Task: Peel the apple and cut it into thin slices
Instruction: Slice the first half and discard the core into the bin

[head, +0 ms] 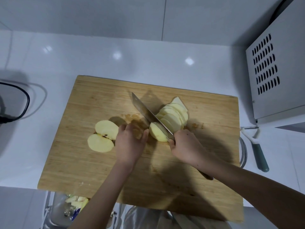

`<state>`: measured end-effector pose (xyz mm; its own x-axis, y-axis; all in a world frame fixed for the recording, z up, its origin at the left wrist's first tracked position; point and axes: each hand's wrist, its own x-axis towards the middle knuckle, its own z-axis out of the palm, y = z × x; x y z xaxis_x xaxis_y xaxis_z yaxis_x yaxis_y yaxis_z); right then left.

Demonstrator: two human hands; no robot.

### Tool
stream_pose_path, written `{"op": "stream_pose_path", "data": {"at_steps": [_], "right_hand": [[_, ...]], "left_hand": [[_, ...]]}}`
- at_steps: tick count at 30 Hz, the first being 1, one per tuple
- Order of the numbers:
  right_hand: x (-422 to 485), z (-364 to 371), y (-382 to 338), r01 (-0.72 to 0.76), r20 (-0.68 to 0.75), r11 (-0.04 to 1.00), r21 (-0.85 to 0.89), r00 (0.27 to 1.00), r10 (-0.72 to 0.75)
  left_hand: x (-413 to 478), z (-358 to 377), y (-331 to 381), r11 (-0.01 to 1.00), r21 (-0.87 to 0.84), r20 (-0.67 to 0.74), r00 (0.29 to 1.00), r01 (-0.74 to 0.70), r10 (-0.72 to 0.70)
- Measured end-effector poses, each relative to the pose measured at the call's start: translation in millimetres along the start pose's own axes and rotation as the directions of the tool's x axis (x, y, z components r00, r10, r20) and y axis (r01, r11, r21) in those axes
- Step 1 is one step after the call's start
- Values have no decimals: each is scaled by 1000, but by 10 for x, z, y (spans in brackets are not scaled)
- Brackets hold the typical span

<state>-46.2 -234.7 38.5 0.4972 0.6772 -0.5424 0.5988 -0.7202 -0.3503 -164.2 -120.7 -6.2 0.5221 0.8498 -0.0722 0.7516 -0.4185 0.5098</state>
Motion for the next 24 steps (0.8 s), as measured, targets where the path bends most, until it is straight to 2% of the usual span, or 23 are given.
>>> {"op": "stream_pose_path", "data": {"at_steps": [4, 6, 8, 9, 11, 13, 15, 17, 24], "right_hand": [[-8, 5, 1, 0, -1, 1000, 11, 1000, 0], [-9, -1, -1, -2, -1, 1000, 7, 1000, 2], [-10, -10, -10, -7, -1, 1000, 4, 1000, 7], [-9, -12, -13, -10, 0, 1000, 2, 1000, 10], [-10, -9, -19, -13, -5, 1000, -5, 1000, 13], [-13, -5, -23, -11, -13, 1000, -14, 1000, 11], [-12, -9, -26, -5, -12, 1000, -18, 1000, 5], [-15, -24, -26, 3, -7, 1000, -14, 1000, -4], [-168, -209, 12, 36, -65, 998, 50, 997, -32]], "left_hand": [[54, -26, -45, 1000, -7, 14, 1000, -2, 2], [41, -4, 4, 994, -108, 58, 998, -8, 15], [3, 49, 74, 955, -280, 186, 982, 94, -42], [-18, 78, 108, 907, -373, 265, 960, 193, -95], [-53, 136, 152, 735, -555, 374, 906, 389, -198], [-70, 168, 164, 566, -661, 425, 868, 492, -259], [-58, 174, 157, 480, -688, 462, 839, 544, -289], [-36, 164, 152, 436, -688, 495, 814, 581, -304], [15, 174, 104, 381, -687, 539, 785, 619, -305]]}}
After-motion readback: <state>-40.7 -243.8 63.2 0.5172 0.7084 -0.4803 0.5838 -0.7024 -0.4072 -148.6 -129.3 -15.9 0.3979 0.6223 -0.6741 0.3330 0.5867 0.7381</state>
